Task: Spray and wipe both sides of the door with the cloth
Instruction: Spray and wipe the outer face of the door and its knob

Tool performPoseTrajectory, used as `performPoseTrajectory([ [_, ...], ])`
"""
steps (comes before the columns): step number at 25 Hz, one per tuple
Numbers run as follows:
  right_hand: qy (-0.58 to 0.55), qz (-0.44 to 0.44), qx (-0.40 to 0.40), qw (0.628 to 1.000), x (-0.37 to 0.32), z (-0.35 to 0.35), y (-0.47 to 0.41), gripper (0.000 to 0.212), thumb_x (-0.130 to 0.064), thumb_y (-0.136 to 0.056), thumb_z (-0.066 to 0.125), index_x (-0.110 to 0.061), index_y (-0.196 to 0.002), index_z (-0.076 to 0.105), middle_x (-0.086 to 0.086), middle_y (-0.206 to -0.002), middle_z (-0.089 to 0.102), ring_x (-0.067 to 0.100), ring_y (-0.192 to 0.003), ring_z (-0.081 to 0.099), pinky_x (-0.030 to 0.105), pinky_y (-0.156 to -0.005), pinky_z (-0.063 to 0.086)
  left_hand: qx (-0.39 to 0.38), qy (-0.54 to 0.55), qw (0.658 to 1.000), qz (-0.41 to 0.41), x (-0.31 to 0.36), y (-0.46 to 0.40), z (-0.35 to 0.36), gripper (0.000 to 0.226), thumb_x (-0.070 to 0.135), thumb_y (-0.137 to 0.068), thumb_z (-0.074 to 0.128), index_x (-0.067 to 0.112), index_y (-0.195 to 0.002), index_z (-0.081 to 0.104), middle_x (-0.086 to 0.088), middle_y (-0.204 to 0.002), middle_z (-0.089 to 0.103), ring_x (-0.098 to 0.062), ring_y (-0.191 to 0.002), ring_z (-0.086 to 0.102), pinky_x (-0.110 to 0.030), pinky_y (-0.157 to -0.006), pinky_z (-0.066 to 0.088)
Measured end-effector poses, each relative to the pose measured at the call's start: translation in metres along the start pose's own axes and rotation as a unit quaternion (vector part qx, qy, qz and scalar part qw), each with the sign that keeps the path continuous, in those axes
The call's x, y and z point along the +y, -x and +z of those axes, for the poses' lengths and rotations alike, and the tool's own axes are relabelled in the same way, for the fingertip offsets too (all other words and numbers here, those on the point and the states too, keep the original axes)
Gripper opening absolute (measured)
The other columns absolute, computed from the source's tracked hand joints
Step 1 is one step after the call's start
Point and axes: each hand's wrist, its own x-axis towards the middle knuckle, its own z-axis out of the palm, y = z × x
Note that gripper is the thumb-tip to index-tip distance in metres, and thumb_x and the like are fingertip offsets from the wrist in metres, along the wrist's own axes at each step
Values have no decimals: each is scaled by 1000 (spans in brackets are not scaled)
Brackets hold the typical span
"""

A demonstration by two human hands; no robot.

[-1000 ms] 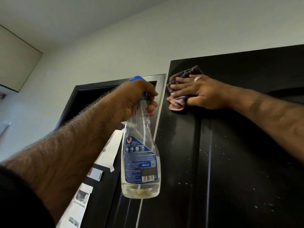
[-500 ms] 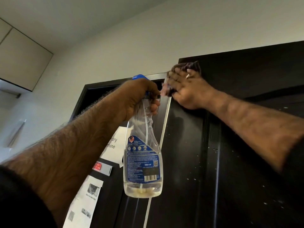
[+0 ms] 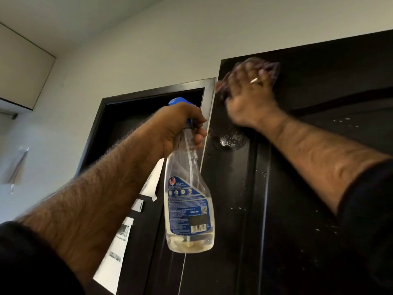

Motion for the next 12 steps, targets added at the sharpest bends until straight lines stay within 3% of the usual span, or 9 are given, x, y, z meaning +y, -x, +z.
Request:
performPoseTrajectory([
  [2, 7, -197, -25, 980, -23, 17, 42, 72, -48, -109, 30, -22, -173, 10, 5, -180, -1, 28, -167, -7, 53, -134, -3, 0, 7, 1000, 2, 1, 3, -3, 12, 6, -87, 67, 4, -99, 64, -13, -74, 66, -18, -49, 61, -34, -57, 59],
  [4, -31, -388, -86, 917, -20, 20, 83, 68, -51, -107, 32, -33, -171, 19, -10, -178, 3, 12, -165, -12, 46, -134, -8, 6, 15, 1000, 1, 5, 5, -9, 10, 5, -87, 67, 4, -97, 64, -13, -73, 66, -18, -48, 61, -33, -58, 59],
  [6, -69, -452, -175, 872, 2, 7, 92, 65, -54, -104, 35, -46, -167, 22, -24, -175, 2, -4, -161, -17, 37, -131, -15, 13, 9, 1000, 2, 8, 9, -14, 9, 5, -88, 67, 5, -97, 64, -12, -72, 68, -17, -48, 61, -33, -58, 60],
  [8, -55, -394, -163, 903, 35, 2, 64, 69, -61, -97, 30, -51, -164, 17, -25, -175, 3, -5, -161, -15, 37, -131, -12, 9, -3, 1000, 3, 11, 13, -15, 9, 5, -89, 66, 6, -98, 64, -12, -72, 68, -17, -49, 61, -32, -57, 60],
  [10, -14, -212, -58, 975, 76, -13, 20, 76, -66, -97, 26, -41, -167, 10, -11, -180, 5, 10, -166, -8, 42, -134, -5, 6, -14, 1000, 2, 10, 16, -12, 5, 6, -91, 65, 7, -95, 64, -11, -73, 67, -16, -49, 61, -33, -59, 60],
  [12, -28, 10, -23, 999, 91, -24, -4, 78, -61, -105, 33, -26, -172, 14, 2, -181, 5, 24, -167, -5, 48, -133, -5, 7, -18, 1000, 2, 10, 18, -9, 4, 7, -91, 65, 7, -95, 64, -11, -73, 68, -16, -49, 62, -33, -60, 60],
])
